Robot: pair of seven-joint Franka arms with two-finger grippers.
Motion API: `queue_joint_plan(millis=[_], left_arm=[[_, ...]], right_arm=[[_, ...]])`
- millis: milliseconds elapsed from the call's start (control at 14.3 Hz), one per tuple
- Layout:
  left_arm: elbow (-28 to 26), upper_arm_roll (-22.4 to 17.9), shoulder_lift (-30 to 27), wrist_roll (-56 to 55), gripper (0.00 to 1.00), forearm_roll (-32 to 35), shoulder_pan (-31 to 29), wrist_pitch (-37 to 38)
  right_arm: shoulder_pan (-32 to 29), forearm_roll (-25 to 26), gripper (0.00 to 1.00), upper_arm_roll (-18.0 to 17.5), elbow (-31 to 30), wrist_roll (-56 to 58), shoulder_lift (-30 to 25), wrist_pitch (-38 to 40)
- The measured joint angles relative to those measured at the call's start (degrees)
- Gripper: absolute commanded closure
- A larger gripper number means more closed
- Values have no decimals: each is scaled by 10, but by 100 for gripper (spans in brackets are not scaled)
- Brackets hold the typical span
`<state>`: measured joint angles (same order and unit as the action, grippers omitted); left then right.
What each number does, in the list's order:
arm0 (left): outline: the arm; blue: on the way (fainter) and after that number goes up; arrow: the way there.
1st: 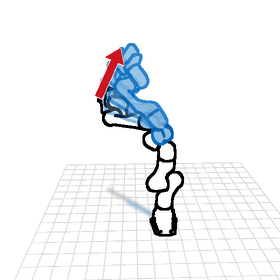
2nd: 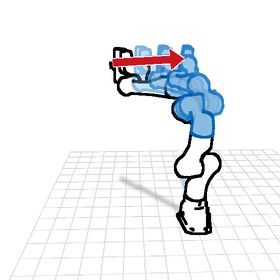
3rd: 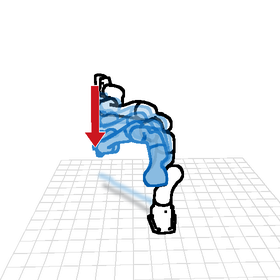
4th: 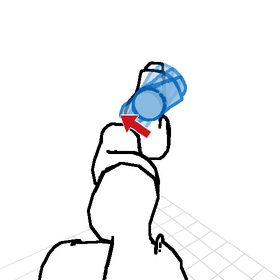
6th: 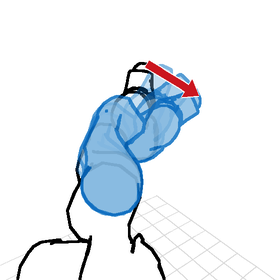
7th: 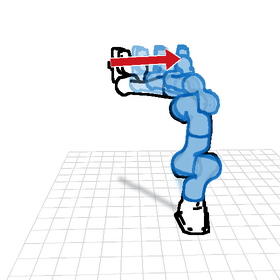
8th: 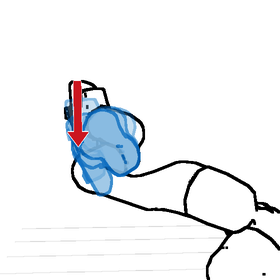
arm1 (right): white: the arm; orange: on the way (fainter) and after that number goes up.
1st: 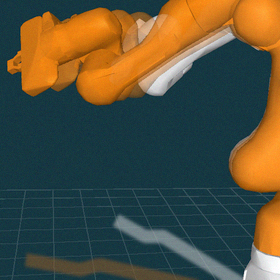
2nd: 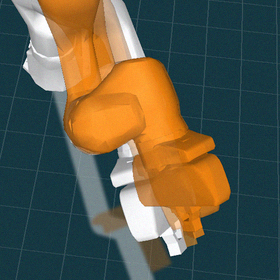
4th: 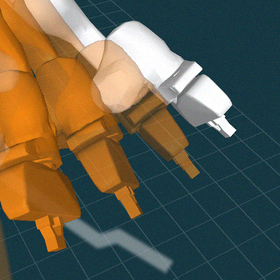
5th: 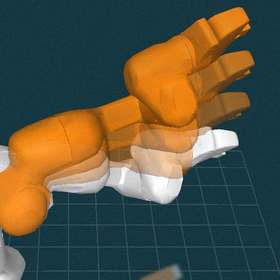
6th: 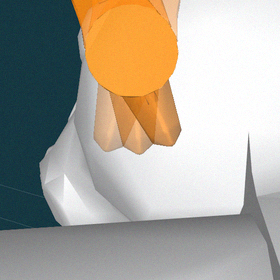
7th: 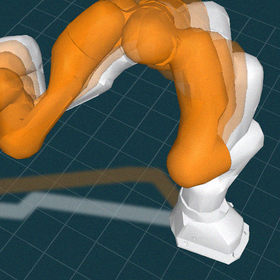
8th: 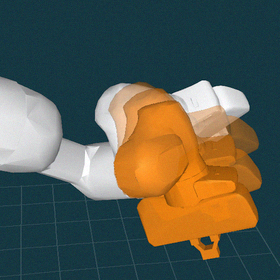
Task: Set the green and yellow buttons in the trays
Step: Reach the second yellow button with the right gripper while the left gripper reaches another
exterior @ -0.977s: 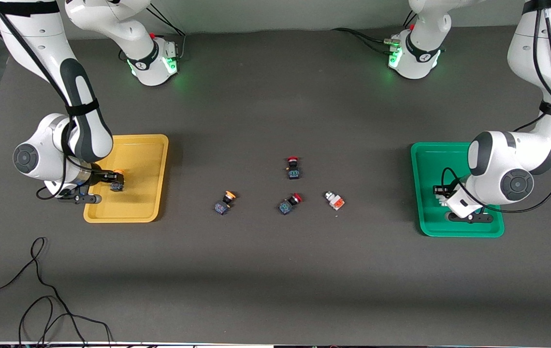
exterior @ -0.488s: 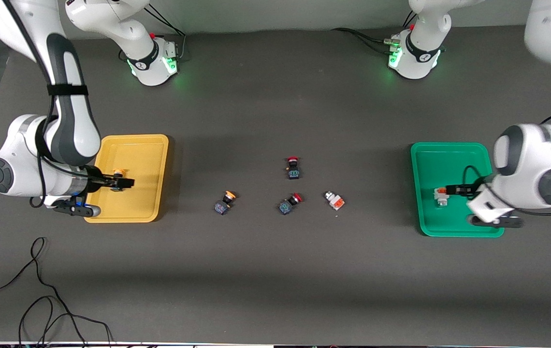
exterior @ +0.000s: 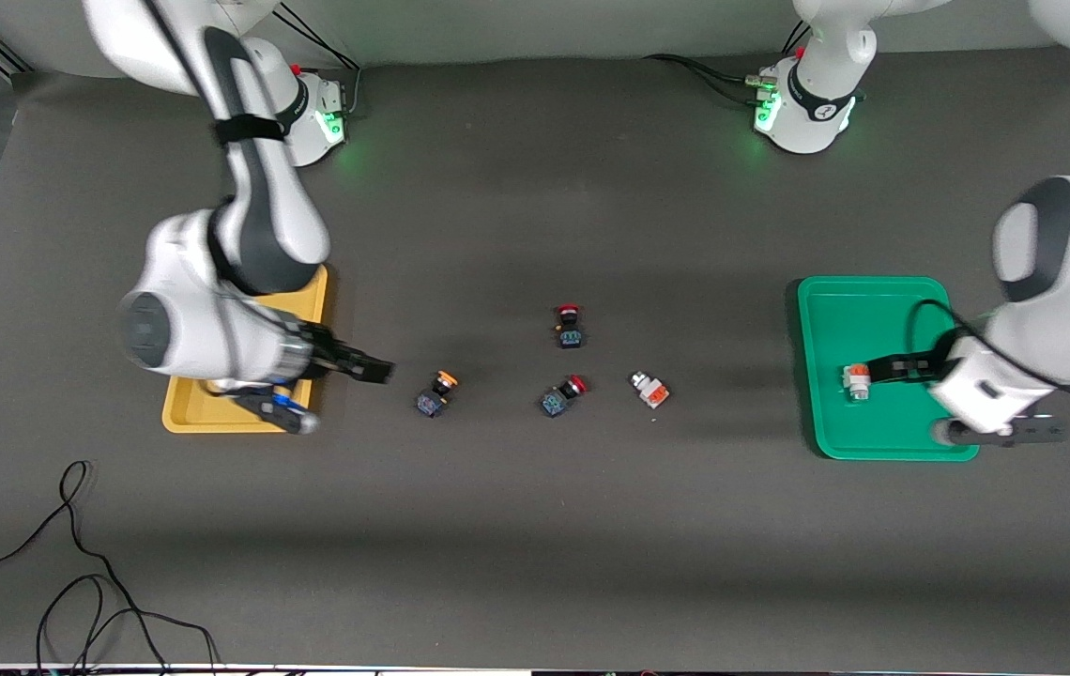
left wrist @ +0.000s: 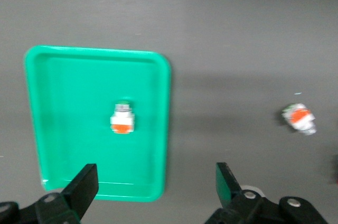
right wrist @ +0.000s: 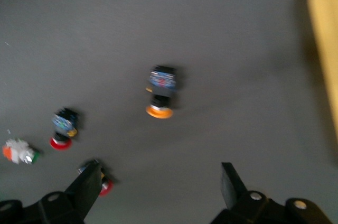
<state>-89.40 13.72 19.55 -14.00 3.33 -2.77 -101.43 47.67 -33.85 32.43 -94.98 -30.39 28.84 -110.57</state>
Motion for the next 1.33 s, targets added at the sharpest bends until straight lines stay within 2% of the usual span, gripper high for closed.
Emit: queue_joint_plan(millis=[209, 488, 698, 907, 977, 1116, 1326], left_arm=[[7, 2, 20, -80, 1, -1, 87, -31], [8, 2, 69, -282, 0, 0, 169, -55], [9, 2, 98, -424, 0, -1, 193, -86], [10, 2, 111, -510, 0, -4, 207, -109], [10, 2, 117, -526, 0, -4, 210, -121], [7, 2, 143, -536, 0, -4, 211, -155], [6, -1, 197, -536, 1, -2, 211, -210]], right_arm=[[24, -4, 0, -17, 10, -13, 69, -81], [23, -11, 0, -49, 14, -14, 146, -175], [22, -19, 0, -49, 15, -13, 165, -187], [22, -19, 7, -49, 14, -13, 165, -188], [22, -19, 12, -50, 12, -13, 166, -190], [22, -19, 17, -53, 6, -13, 169, -203], [22, -19, 17, -54, 0, -13, 173, -214]])
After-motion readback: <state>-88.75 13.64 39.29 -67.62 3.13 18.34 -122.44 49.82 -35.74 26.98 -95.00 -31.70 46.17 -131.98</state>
